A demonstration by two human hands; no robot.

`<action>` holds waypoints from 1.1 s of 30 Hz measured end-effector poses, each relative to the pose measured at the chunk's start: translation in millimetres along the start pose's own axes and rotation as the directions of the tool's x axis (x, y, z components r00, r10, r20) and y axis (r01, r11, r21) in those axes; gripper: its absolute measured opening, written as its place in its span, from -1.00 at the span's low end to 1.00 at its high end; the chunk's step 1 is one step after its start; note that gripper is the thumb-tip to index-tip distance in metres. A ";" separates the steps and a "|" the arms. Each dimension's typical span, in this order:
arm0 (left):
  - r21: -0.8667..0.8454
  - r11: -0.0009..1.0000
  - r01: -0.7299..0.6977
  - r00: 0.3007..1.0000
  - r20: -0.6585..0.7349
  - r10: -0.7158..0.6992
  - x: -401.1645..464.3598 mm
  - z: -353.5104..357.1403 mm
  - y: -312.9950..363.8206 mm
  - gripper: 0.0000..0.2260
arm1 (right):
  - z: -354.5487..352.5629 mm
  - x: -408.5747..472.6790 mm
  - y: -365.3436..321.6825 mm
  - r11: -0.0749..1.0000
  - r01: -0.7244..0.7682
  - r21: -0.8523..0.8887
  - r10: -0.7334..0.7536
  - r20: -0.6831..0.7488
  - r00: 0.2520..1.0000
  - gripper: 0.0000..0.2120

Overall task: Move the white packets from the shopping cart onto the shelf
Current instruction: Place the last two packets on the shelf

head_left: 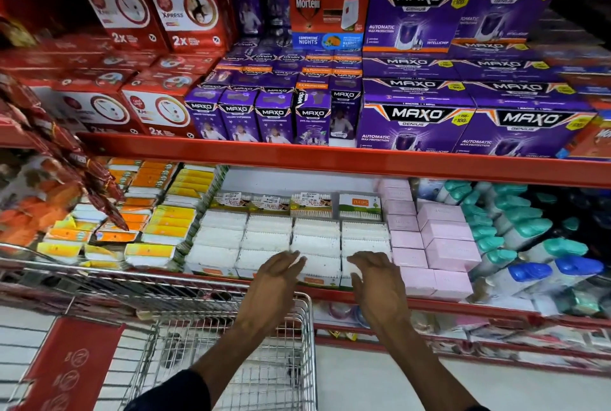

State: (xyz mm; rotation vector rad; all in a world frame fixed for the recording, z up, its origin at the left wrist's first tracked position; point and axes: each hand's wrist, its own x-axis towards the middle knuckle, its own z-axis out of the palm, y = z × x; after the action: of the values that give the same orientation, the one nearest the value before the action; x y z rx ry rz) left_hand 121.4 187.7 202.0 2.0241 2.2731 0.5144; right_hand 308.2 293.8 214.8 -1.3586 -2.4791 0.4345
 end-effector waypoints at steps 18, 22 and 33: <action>0.137 0.975 0.175 0.984 0.009 -0.178 -44.5 -46.2 -131.6 -0.68 | 81.9 24.2 -138.1 0.967 0.250 -0.039 -0.234 0.239 0.942 -0.39; 0.146 0.974 0.176 0.983 0.026 -0.182 -42.6 -50.1 -136.1 -0.62 | 76.6 28.6 -150.1 0.979 0.203 -0.026 -0.192 0.230 0.954 -0.42; 0.145 0.974 0.174 0.981 0.063 -0.185 -40.0 -42.6 -151.8 -0.59 | 73.7 26.3 -161.9 0.977 0.169 -0.130 -0.139 0.211 0.967 -0.48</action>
State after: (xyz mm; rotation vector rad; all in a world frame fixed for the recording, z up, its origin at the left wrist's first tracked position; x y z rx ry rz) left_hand -29.1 126.9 192.3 1.8322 2.4760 0.2681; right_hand 142.5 223.9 213.1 -1.2143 -2.8095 0.3765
